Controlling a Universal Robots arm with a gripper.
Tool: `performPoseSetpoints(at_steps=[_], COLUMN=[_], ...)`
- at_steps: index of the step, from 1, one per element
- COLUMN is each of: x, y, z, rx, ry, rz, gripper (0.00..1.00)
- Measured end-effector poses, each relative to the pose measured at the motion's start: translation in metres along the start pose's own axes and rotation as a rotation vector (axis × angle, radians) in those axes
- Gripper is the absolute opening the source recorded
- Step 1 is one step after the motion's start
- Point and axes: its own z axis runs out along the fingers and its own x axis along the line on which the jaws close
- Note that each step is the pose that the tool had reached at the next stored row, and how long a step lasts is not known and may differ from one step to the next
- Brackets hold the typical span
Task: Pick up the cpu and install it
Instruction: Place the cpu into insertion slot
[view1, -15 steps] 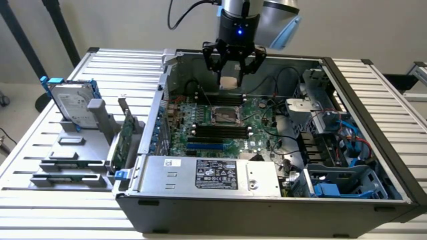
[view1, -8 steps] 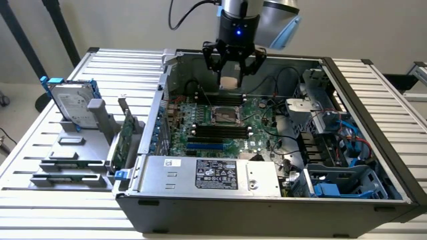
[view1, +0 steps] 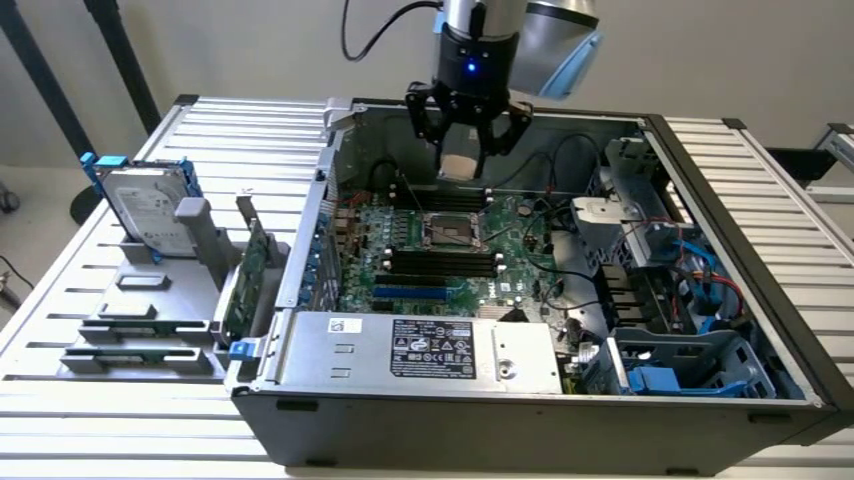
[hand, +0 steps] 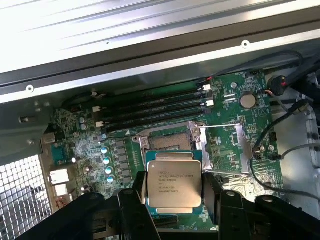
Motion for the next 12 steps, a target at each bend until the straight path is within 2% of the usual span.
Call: performPoseSetpoints(at_steps=[12], x=[-0.0001], y=[-0.0003], z=[0.0058], rx=[-0.0053], ry=[-0.0105], rz=[0.217], gripper=[0.55])
